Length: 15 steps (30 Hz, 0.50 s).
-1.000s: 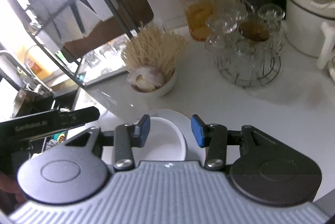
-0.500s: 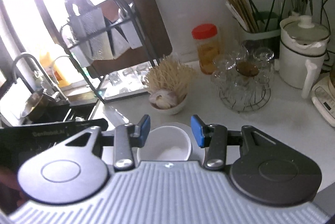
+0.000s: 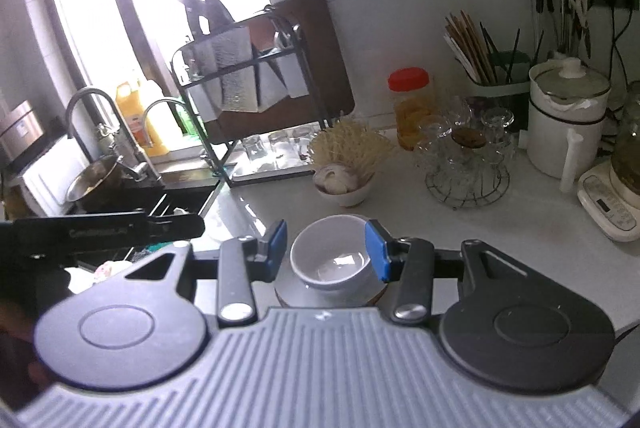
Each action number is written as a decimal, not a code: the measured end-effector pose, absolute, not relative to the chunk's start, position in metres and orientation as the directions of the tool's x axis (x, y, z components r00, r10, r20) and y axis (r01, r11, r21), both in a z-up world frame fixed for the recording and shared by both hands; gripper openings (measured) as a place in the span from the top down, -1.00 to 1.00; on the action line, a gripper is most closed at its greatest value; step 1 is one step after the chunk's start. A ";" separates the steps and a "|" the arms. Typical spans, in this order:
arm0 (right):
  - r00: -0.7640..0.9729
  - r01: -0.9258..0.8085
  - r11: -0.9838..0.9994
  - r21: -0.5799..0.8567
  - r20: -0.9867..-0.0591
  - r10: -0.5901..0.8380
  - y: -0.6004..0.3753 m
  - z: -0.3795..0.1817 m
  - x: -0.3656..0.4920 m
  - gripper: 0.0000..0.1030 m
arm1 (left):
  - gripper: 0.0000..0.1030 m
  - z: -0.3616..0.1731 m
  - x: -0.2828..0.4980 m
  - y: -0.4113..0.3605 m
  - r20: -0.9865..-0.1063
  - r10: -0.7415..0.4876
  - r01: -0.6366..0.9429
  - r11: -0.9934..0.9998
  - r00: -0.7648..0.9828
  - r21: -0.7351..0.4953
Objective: Organize plates and bowls
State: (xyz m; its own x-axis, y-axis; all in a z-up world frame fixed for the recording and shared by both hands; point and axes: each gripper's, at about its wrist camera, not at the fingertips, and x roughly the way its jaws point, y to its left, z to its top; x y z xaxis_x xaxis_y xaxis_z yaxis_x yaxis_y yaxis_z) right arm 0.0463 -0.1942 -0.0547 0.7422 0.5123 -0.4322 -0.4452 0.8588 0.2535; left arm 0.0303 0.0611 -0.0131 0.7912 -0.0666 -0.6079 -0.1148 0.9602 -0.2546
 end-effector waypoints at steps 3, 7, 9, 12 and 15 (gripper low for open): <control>0.741 -0.437 0.859 0.268 -0.435 0.513 -0.199 -0.057 0.032 0.09 | -0.14 -0.013 0.011 0.054 -0.614 -0.065 -0.118 0.960 0.787 -0.253; 0.750 -0.429 0.864 0.262 -0.430 0.503 -0.205 -0.059 0.009 0.09 | -0.14 -0.015 -0.014 0.045 -0.617 -0.064 -0.114 0.963 0.784 -0.244; 0.752 -0.423 0.867 0.262 -0.432 0.498 -0.209 -0.062 0.001 0.09 | -0.14 -0.017 -0.026 0.042 -0.620 -0.065 -0.114 0.963 0.782 -0.246; 0.758 -0.407 0.874 0.264 -0.436 0.485 -0.213 -0.066 -0.010 0.09 | -0.14 -0.019 -0.040 0.038 -0.621 -0.069 -0.108 0.964 0.780 -0.244; 0.755 -0.397 0.877 0.270 -0.448 0.480 -0.215 -0.071 -0.020 0.09 | -0.15 -0.021 -0.053 0.035 -0.624 -0.064 -0.111 0.965 0.779 -0.237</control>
State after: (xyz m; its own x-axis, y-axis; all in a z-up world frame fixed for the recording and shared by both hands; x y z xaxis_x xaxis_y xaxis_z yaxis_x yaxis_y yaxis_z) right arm -0.0202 -0.2152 -0.0705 0.7547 0.4795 -0.4477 -0.3972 0.8771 0.2700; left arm -0.0534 0.0352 -0.0213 0.7787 -0.0641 -0.6241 -0.1107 0.9652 -0.2371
